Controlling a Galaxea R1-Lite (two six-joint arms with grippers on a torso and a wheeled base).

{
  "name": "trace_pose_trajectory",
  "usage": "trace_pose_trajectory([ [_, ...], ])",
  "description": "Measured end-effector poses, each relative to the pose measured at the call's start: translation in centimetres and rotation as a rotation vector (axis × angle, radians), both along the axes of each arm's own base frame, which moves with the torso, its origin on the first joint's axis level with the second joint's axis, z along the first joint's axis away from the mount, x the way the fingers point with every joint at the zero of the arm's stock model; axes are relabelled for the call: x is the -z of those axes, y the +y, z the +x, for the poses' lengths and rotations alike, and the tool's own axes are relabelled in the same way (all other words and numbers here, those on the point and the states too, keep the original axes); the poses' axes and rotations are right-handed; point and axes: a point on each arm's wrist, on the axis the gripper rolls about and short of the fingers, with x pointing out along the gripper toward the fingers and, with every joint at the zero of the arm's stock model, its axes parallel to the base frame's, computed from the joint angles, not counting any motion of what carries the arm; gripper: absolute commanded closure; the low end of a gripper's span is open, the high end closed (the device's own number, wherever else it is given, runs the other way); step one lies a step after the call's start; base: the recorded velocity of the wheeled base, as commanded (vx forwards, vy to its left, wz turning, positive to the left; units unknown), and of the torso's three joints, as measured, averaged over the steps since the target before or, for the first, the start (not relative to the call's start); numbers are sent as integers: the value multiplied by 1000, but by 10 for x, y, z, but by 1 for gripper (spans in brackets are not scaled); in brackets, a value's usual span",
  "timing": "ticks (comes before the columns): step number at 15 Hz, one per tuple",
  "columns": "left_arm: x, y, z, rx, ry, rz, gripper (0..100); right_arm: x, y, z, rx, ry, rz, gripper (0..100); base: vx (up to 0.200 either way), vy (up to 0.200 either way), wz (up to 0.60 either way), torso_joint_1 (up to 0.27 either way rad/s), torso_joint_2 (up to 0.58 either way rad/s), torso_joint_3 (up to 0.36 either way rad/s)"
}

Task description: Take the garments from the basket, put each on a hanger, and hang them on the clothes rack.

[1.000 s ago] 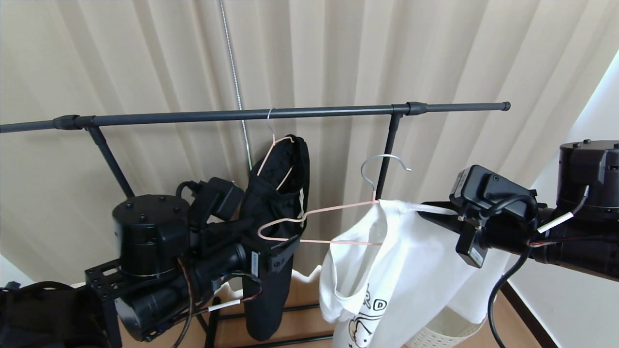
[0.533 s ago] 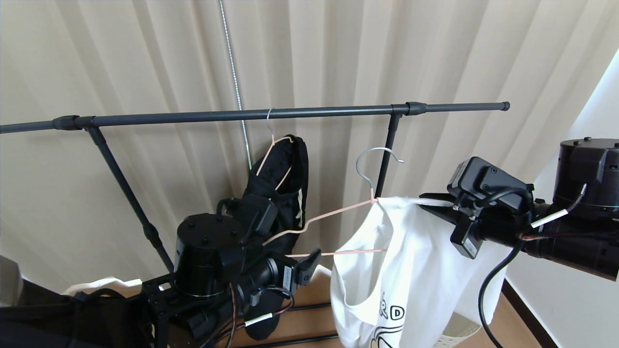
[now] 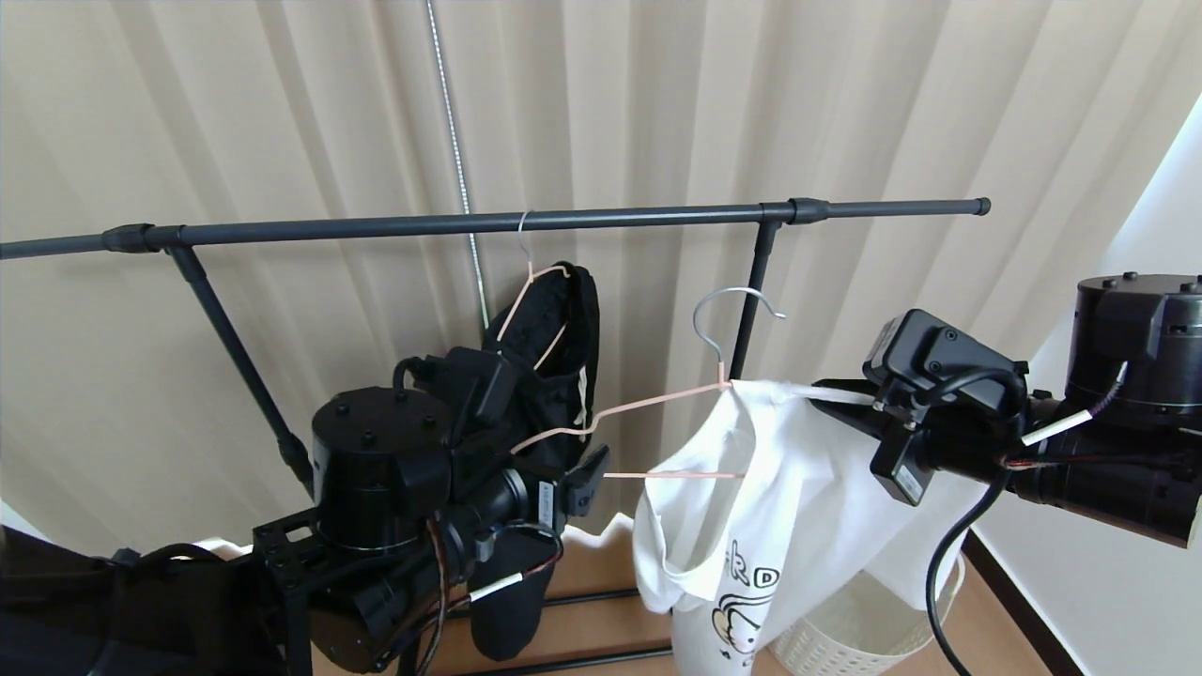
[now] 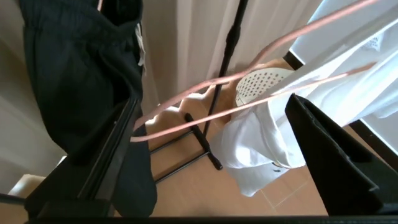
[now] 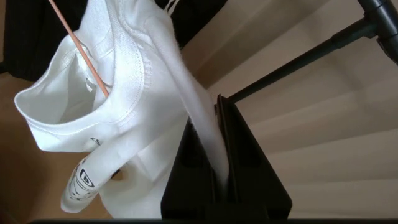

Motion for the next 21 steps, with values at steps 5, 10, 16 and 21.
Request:
trace_pose_trajectory([
  [5, -27, 15, -6, -20, -72, -54, 0, 0, 0, 1, 8, -1, -2, 100, 0, 0, 0, 0, 0, 0],
  [10, -40, 25, -20, 7, -48, -24, 0, -5, -1, 2, 74, -33, 9, 100, 0, 0, 0, 0, 0, 0],
  [16, -22, -5, -12, 13, 119, -135, 0, -17, 8, 1, 127, -148, 109, 100, 0, 0, 0, 0, 0, 0],
  [21, 6, -34, -8, 28, 221, -150, 0, -18, 11, 0, 115, -161, 120, 100, 0, 0, 0, 0, 0, 0],
])
